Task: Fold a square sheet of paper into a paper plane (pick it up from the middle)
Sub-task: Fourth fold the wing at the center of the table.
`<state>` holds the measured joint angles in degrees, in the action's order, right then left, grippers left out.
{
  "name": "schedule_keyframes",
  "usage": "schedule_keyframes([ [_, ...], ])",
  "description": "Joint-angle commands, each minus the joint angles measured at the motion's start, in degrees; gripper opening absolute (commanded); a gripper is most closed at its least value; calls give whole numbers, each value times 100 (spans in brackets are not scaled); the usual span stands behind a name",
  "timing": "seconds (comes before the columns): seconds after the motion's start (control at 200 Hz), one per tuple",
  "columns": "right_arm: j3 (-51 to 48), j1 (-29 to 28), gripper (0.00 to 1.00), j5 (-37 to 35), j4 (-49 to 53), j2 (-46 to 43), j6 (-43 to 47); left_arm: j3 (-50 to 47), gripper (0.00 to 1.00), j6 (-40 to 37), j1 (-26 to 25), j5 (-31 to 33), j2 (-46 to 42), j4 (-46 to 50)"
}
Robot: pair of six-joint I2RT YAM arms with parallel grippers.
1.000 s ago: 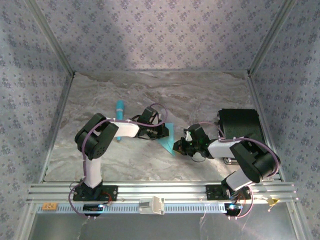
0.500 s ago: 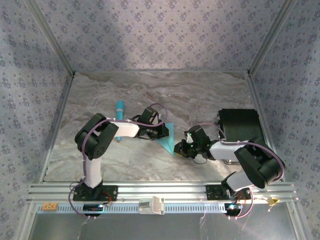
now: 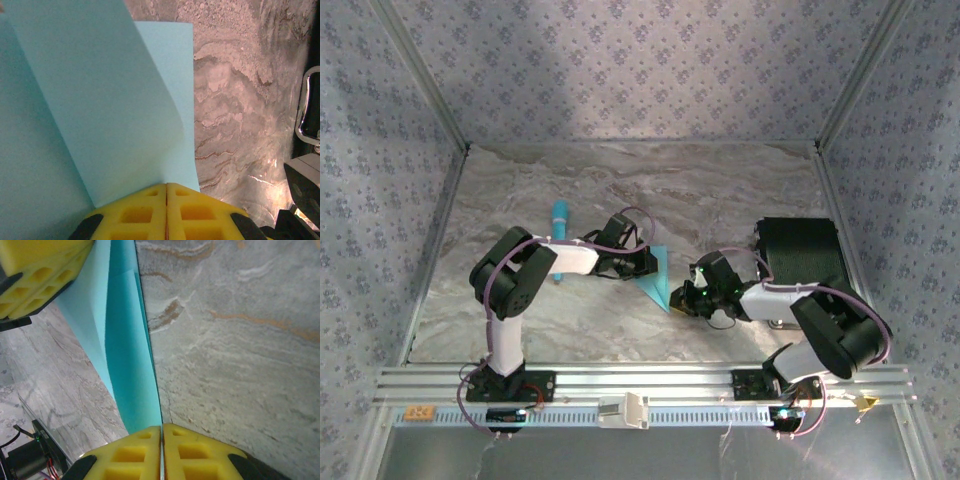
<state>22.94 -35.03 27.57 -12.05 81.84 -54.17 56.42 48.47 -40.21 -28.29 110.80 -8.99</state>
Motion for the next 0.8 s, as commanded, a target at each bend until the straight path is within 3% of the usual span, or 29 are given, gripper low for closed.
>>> schedule_keyframes([
  [0.0,-90,-39,14,-189,627,-260,36,-17,8,-87,-30,180,231,293],
  [0.15,87,111,16,-333,870,-863,208,-23,8,-92,-24,184,231,293],
  [0.275,399,178,9,-139,890,-1034,524,-9,8,-92,-25,188,236,290],
  [0.43,963,-17,1,102,944,-432,773,-14,8,-83,-25,175,257,284],
  [0.795,1708,-395,0,-125,1036,853,927,-26,8,-64,-27,158,266,266],
])
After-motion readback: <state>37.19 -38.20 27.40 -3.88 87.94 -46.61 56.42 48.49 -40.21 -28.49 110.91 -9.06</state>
